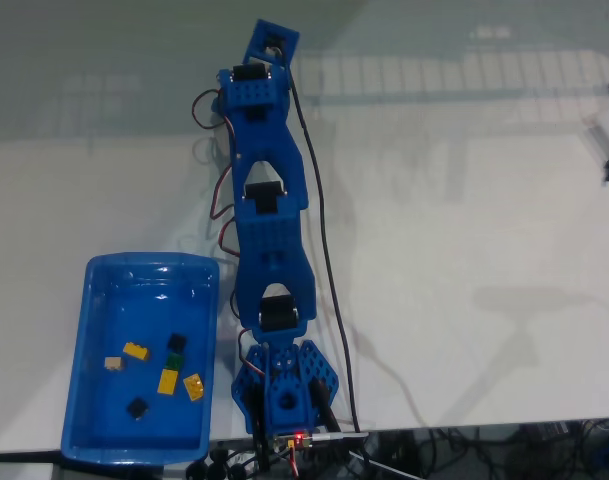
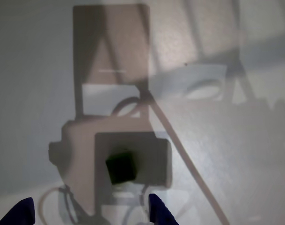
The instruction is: Pick up all the lego then put into the bin
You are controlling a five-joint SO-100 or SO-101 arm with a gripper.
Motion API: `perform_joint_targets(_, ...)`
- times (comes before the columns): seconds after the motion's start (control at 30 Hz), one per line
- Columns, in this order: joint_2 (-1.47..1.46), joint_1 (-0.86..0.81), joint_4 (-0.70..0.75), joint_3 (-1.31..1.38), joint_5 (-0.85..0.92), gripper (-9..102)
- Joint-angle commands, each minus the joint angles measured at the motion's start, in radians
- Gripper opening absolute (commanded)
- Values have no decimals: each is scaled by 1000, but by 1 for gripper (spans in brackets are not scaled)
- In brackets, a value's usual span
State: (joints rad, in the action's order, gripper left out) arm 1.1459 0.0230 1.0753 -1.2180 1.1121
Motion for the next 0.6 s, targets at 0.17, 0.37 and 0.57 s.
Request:
perform_joint_targets(0.17, -69, -15, 8, 133, 150, 30)
perform_joint_targets(0.37, -115, -34, 46, 173, 229, 28)
perform_joint_targets(0.57, -152, -57, 55, 209, 267, 26)
